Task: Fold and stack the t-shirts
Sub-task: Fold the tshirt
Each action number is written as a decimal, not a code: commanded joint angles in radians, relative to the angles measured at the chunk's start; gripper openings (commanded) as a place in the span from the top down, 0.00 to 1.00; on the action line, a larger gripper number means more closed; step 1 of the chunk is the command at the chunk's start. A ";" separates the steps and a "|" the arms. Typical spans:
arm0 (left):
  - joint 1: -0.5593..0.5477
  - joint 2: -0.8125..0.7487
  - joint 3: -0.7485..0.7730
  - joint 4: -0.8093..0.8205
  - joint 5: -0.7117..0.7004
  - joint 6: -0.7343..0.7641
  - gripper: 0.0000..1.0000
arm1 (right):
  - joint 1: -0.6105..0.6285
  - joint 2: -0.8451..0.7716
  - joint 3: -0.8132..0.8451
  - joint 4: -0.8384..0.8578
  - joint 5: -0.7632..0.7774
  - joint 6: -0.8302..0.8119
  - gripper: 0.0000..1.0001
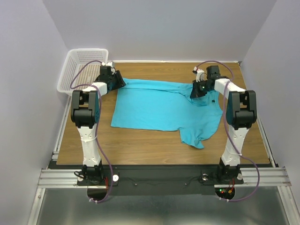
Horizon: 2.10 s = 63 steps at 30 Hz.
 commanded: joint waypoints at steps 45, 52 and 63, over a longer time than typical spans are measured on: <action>0.013 0.011 0.029 -0.023 0.043 0.003 0.43 | -0.164 -0.128 -0.046 0.104 0.287 0.285 0.62; 0.013 0.014 0.032 -0.025 0.044 0.003 0.43 | -0.198 -0.027 0.114 0.115 0.226 0.260 0.60; 0.013 0.017 0.035 -0.025 0.050 0.000 0.43 | -0.198 0.139 0.287 0.113 0.199 0.205 0.57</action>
